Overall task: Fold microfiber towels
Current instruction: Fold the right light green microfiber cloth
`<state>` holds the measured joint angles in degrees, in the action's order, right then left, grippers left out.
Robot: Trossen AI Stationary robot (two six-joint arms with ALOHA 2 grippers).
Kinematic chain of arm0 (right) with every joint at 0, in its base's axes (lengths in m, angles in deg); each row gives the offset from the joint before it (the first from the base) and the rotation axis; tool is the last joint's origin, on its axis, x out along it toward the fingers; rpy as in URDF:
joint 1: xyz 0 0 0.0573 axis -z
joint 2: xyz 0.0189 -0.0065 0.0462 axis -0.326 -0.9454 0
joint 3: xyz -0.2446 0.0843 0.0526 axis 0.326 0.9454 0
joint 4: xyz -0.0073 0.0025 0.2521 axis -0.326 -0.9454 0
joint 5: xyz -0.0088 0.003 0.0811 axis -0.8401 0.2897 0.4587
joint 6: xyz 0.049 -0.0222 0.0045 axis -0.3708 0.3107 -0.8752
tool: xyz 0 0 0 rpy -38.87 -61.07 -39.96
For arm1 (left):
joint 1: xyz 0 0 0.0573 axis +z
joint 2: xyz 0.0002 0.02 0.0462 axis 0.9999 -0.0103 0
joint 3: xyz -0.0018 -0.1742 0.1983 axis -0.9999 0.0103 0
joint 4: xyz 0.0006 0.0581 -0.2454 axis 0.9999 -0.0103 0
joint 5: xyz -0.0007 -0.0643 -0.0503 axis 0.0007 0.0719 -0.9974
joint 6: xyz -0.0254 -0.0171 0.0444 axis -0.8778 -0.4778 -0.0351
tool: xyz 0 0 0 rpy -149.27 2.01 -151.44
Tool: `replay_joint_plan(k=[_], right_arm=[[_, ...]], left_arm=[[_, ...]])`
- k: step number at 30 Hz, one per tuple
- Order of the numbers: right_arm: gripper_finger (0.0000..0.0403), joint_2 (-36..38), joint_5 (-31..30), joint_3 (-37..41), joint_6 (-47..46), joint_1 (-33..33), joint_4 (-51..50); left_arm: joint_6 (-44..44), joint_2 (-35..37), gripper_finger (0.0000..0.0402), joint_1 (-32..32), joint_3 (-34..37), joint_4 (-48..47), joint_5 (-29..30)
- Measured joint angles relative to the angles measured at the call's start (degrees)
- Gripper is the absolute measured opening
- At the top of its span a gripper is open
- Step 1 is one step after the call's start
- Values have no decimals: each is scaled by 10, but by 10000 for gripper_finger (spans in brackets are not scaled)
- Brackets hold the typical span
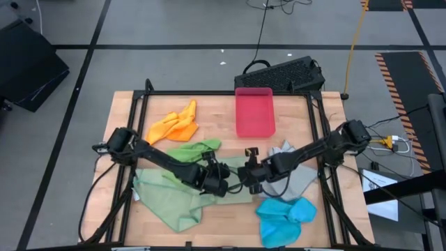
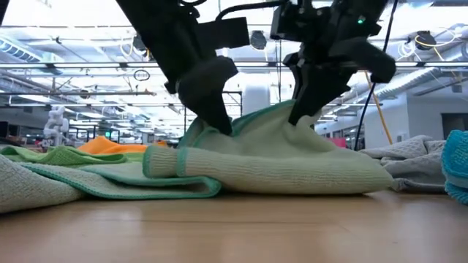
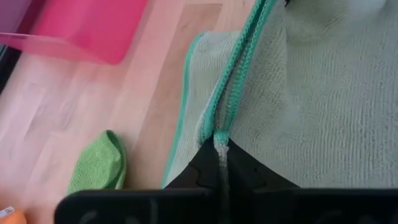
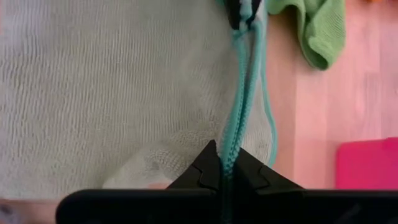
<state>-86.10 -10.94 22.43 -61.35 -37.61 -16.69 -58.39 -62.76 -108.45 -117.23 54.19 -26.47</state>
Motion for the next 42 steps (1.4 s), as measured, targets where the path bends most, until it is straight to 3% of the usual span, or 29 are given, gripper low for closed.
replay_joint_plan(k=[7,12,16,23,28,32,36,42], right_arm=[[4,0,-4,0,2,4,2],[4,0,-21,0,-1,6,4],[4,7,8,0,-14,-8,2],[4,84,16,0,-27,-51,18],[4,143,1,0,-13,-89,78],[4,158,-2,0,-5,-106,101],[4,149,-3,0,-37,-112,83],[5,129,-2,60,-92,-116,105]], left_arm=[[32,9,20,2,1,-3,-2],[38,28,6,2,2,-6,-2],[39,53,14,-22,2,14,-13],[66,119,7,-86,1,59,-13],[134,145,12,-121,1,149,-13],[171,145,29,-128,1,191,-12],[145,126,34,-118,0,193,-12],[136,70,14,-114,1,207,-25]])
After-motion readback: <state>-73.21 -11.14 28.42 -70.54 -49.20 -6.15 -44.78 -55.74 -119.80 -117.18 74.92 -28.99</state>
